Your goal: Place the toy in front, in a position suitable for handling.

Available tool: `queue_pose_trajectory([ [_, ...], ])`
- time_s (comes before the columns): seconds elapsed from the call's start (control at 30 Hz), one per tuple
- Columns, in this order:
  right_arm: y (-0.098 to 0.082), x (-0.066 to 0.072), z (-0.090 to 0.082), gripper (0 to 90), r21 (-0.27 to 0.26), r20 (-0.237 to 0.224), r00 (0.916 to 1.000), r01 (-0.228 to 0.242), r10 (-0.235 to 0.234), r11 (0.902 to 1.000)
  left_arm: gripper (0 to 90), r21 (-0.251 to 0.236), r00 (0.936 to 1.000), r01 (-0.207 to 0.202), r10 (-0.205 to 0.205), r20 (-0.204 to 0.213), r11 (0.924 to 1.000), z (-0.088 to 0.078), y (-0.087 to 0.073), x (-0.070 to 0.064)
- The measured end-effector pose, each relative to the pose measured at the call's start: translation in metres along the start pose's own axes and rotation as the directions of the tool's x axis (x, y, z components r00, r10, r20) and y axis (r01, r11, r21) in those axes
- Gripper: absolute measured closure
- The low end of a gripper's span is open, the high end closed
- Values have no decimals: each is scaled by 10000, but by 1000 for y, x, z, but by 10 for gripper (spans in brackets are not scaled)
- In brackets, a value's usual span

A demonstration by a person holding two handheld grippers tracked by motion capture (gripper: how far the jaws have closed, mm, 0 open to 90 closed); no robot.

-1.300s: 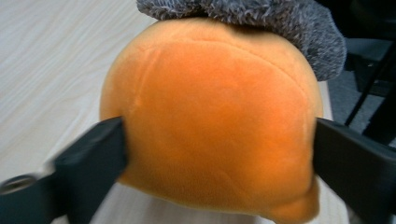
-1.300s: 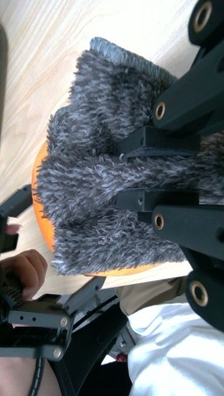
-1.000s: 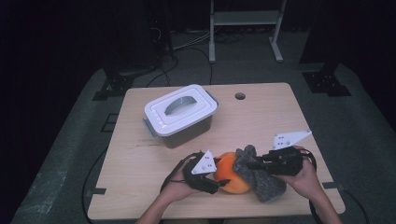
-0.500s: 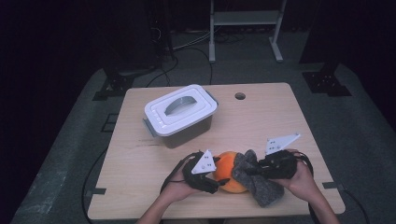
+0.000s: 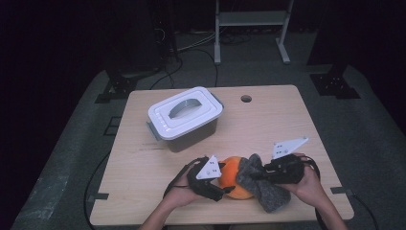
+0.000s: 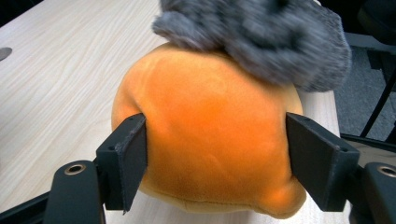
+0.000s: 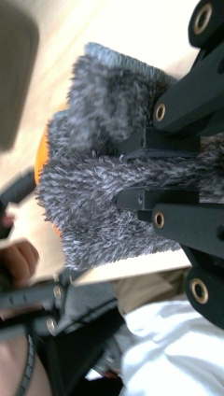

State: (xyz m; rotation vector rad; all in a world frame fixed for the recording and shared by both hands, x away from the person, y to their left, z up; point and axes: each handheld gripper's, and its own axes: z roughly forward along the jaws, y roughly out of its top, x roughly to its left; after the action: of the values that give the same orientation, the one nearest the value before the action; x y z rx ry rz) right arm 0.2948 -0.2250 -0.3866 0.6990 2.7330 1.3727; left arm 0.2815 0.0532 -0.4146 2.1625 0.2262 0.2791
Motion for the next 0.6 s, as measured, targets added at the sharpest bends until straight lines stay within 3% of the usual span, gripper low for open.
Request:
queue_pose_trajectory([
  [0.07,-4,-7,-4,776,-292,155,9994,-290,294,9992,246,-26,10000,-44,44,54,10000,0,0,-1],
  [0.2,-9,-13,1,774,-58,-70,9983,-583,582,9983,169,51,9997,147,-148,202,9999,0,0,2],
  [0.27,-10,-11,4,774,54,-214,9984,-523,524,9986,119,-161,9967,724,-718,390,9972,-2,1,6],
  [0.33,-10,-7,8,773,209,-456,9983,-368,377,9991,103,-57,9949,923,-920,412,9957,-2,0,8],
  [0.37,-10,-5,10,773,357,-648,9975,-266,288,9990,112,22,9948,912,-912,450,9958,-1,0,7],
  [0.5,-7,-1,11,773,713,-631,9979,-94,139,9974,199,8,9963,726,-726,457,9974,2,-3,3],
  [0.6,-1,3,5,775,481,-370,9993,127,-109,9988,217,-3,9979,494,-494,423,9988,1,-1,0],
])
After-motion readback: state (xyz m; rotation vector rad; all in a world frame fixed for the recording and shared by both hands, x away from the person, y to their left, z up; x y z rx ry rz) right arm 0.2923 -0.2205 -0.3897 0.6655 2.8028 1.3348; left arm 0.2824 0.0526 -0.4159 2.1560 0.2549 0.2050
